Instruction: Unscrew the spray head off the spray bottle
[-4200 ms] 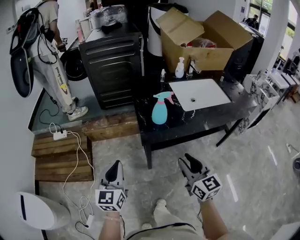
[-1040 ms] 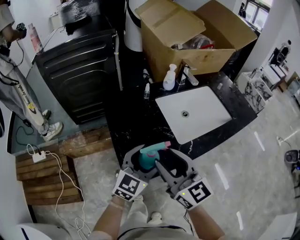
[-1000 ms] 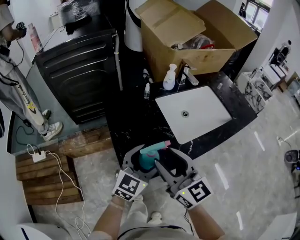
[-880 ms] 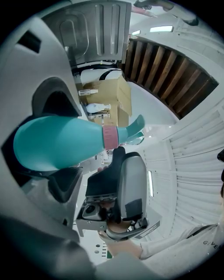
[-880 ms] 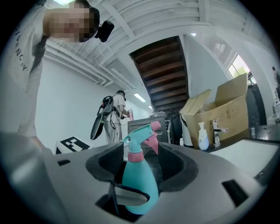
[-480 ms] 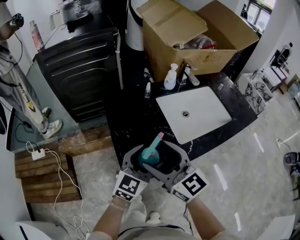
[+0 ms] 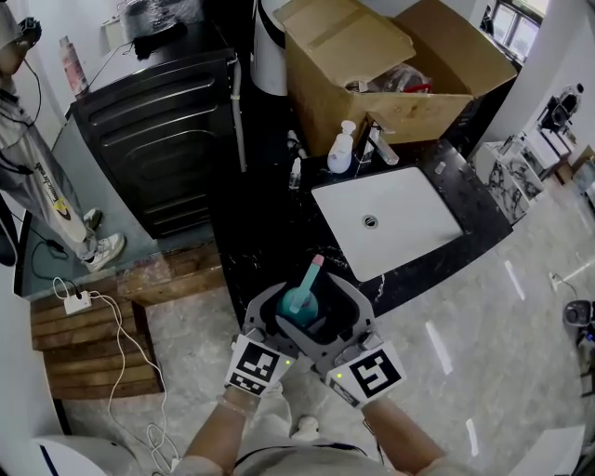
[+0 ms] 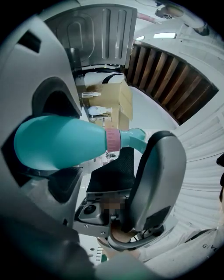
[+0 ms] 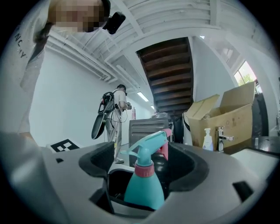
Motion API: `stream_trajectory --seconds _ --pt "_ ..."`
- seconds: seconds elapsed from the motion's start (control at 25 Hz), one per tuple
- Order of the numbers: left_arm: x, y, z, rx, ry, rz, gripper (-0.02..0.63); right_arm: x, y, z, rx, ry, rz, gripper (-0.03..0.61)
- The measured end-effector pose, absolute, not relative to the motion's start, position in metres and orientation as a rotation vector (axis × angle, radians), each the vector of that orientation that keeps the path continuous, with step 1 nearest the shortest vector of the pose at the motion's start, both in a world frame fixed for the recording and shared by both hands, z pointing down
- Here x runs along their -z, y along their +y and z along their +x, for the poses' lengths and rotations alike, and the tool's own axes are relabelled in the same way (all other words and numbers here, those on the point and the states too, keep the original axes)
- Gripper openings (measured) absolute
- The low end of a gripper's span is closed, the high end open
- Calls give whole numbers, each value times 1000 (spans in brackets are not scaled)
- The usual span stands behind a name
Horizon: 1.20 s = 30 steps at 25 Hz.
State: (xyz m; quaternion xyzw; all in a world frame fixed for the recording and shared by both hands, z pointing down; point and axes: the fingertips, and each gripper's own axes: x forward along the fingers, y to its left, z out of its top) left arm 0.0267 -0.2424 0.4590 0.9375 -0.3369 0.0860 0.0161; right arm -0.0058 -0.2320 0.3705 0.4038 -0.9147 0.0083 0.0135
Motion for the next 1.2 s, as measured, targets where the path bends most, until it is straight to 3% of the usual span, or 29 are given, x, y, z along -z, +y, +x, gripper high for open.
stream_trajectory --seconds 0.72,1.2 --pt "-461 -240 24 -250 -1037 2893 364 -375 -219 -2 -38 -2800 1221 169" --pt "-463 -236 22 -221 -1030 2866 364 -379 -224 42 -254 -2837 1378 143"
